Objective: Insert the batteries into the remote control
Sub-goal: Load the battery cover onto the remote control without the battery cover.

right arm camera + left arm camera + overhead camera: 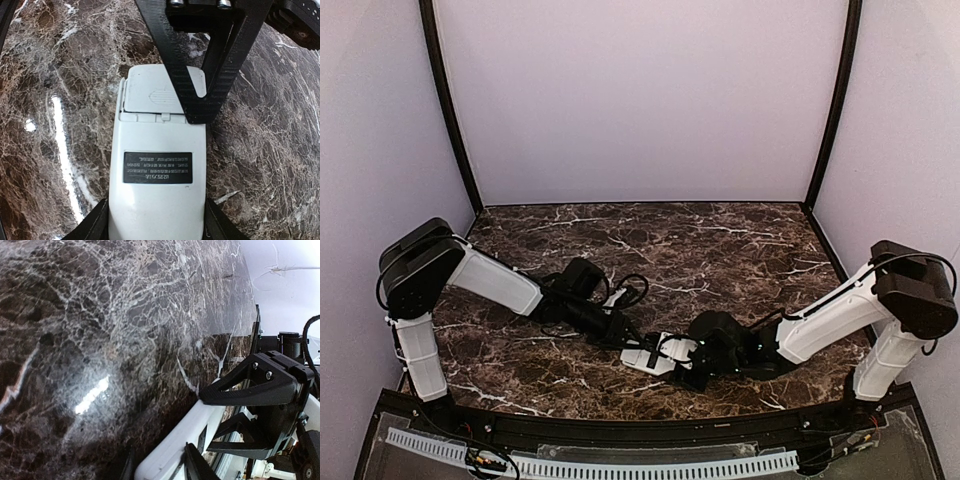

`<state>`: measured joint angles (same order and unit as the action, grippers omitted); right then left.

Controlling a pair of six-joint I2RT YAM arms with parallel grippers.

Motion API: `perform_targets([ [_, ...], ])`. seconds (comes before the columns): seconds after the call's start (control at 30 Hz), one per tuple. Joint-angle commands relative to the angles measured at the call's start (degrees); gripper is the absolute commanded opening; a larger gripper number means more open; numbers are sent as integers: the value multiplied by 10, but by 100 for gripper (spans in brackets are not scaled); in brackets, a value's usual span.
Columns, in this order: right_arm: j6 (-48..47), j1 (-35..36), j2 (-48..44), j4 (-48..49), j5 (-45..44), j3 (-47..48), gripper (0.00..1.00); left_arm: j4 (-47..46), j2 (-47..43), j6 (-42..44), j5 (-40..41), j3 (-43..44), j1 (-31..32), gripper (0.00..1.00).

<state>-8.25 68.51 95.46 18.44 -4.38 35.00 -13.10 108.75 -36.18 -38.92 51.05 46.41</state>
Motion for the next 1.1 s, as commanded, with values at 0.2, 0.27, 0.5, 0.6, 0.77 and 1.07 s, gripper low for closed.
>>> perform_targets([
  [0.2, -7, 0, -5, -3, 24, -12, 0, 34, 1, 28, -22, 1, 6, 44],
  [0.27, -7, 1, -7, -3, 31, -13, 0, 12, -1, 8, -27, -2, 1, 46],
  [0.5, -5, 1, -6, -8, 39, -12, 0, 12, -22, 4, -13, -5, -4, 50],
  [0.6, -3, 0, -6, -7, 40, -13, 0, 15, -32, 4, -7, -17, -10, 49],
  [0.77, -1, 0, -8, -8, 40, -14, 0, 44, -44, 20, 21, -30, -13, 47],
  [1.07, 13, -6, -6, -15, 41, -10, 0, 35, -62, 10, 32, -52, -13, 42],
])
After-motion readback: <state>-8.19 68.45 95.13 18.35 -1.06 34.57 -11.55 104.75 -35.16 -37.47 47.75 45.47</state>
